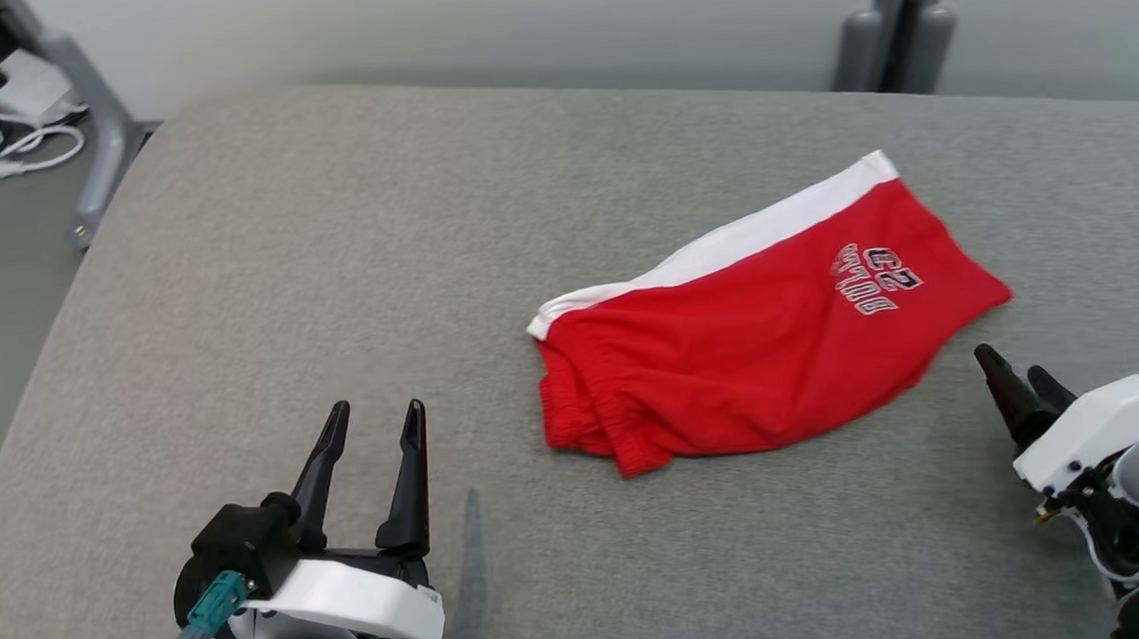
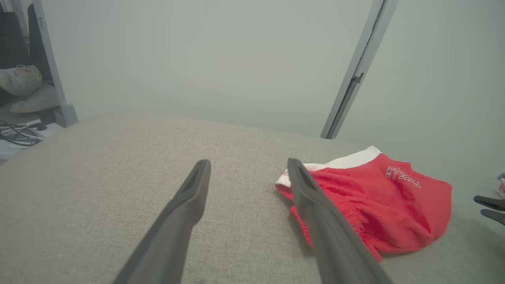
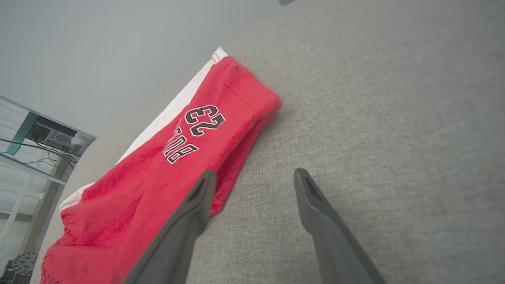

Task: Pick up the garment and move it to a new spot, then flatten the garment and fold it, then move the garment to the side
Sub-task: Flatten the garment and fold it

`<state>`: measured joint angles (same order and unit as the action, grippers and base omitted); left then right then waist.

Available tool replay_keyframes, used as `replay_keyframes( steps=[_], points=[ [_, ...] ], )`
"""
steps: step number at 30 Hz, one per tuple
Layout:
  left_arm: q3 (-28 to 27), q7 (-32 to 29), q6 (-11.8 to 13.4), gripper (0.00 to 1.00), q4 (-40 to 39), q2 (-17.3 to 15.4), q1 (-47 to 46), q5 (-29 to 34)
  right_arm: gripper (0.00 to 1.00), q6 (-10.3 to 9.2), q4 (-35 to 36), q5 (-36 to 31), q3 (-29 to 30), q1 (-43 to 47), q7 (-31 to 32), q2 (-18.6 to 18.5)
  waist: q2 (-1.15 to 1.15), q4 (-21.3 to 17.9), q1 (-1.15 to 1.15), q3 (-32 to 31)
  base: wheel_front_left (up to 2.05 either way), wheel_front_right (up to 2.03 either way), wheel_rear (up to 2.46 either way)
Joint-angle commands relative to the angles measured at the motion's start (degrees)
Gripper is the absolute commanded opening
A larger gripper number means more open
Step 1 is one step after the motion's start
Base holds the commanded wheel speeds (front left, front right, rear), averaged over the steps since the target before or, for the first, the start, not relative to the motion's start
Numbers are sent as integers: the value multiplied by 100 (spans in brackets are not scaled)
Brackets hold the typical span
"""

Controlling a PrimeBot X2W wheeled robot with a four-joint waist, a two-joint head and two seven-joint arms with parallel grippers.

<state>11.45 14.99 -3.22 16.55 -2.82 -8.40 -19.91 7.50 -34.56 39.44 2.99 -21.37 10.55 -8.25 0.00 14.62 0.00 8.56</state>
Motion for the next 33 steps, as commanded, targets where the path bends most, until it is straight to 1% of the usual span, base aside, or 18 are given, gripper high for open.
replay_keyframes(
  steps=[1, 6, 10, 12, 18, 22, 27, 28, 29, 30, 33],
  points=[
    [1, 23, -30, 100, -28, -20, -70, -37, 100, -2, -52, 35, 43, -71, 88, -60, 0, 199, 0, 153, 0, 0, 0],
    [74, 23, -14, 100, -78, -21, -27, -66, 100, -2, -412, 224, 411, -436, 680, -83, 0, 500, 0, 295, 0, 0, 0],
    [50, 23, 125, 100, -157, -17, -80, -84, 100, -3, -706, 134, 661, -684, 908, -89, 0, 697, 0, 391, 0, 0, 0],
    [79, 23, 124, 100, -187, -19, -92, -116, 100, -4, -885, 104, 814, -813, 1013, -63, 0, 769, 0, 448, 0, 0, 0],
    [188, 23, 108, 100, -226, -21, -146, -198, 100, -19, -1665, -219, 1400, -1243, 1303, -43, 0, 948, 0, 609, 0, 0, 0],
    [248, 23, 136, 100, -276, -21, -208, -261, 100, -19, -2024, -489, 1598, -1547, 1467, -53, 0, 1042, 0, 711, 0, 0, 0],
    [266, 23, 166, 100, -340, -21, -268, -300, 100, -20, -2345, -797, 1781, -1821, 1521, -26, 0, 1113, 0, 766, 0, 0, 0],
    [243, 23, 175, 100, -348, -21, -265, -310, 60, -19, -2490, -1009, 1763, -1939, 1646, 93, 0, 1125, 0, 767, 0, 0, 0],
    [237, 23, 173, 100, -347, -21, -265, -309, 2, -18, -2484, -1051, 1739, -1944, 1661, 104, 0, 1122, 0, 762, 0, 0, 0],
    [233, 23, 174, 100, -346, -21, -267, -313, 0, -18, -2447, -1076, 1699, -1949, 1655, 127, 0, 1119, 0, 757, 0, 0, 0],
    [224, 23, 178, 100, -333, -21, -276, -322, 0, -16, -2368, -1086, 1661, -1921, 1655, 152, 0, 1108, 0, 742, 0, 0, 0]
  ],
)
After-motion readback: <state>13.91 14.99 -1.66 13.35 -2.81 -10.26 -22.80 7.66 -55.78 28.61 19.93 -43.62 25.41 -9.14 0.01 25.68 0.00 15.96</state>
